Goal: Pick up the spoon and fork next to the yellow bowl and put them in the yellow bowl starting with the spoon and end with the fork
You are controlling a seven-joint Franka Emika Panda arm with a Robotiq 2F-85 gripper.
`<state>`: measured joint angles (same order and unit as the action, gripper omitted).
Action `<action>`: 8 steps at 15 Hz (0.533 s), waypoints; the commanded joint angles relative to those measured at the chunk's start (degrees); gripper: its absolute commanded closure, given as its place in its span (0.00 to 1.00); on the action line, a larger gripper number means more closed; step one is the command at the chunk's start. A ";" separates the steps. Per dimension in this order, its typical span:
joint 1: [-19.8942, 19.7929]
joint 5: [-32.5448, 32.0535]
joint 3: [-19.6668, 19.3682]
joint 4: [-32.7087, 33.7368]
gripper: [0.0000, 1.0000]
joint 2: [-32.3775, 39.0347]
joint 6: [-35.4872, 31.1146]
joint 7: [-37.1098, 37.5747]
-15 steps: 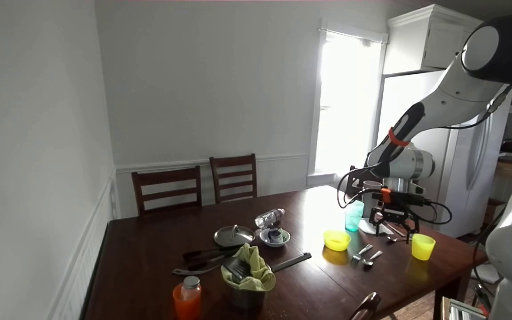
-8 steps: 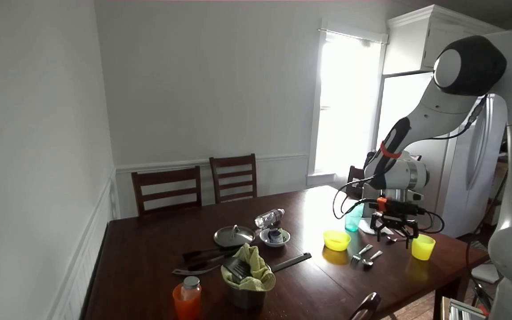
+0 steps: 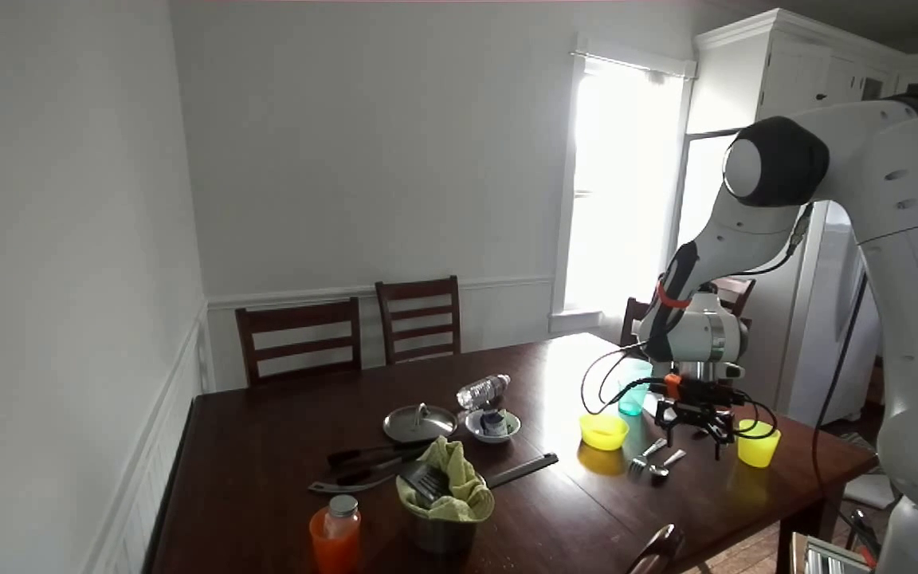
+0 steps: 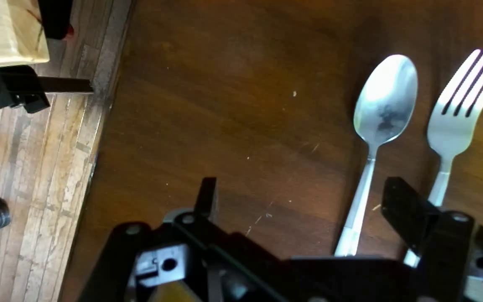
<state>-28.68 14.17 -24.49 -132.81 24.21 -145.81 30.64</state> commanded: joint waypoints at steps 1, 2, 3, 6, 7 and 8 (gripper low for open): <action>-1.52 6.42 1.72 3.34 0.00 4.13 -0.49 -4.54; -2.08 8.05 2.49 3.74 0.00 4.63 -0.48 -5.94; -2.51 9.47 3.09 4.12 0.00 5.07 -0.45 -7.18; -2.94 11.98 3.75 5.56 0.00 6.71 -0.11 -8.88; -3.02 12.42 3.81 6.02 0.00 7.19 0.04 -9.09; -3.09 12.66 3.83 6.45 0.00 7.64 0.19 -9.29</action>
<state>-30.20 24.25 -21.65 -128.65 29.88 -145.82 23.79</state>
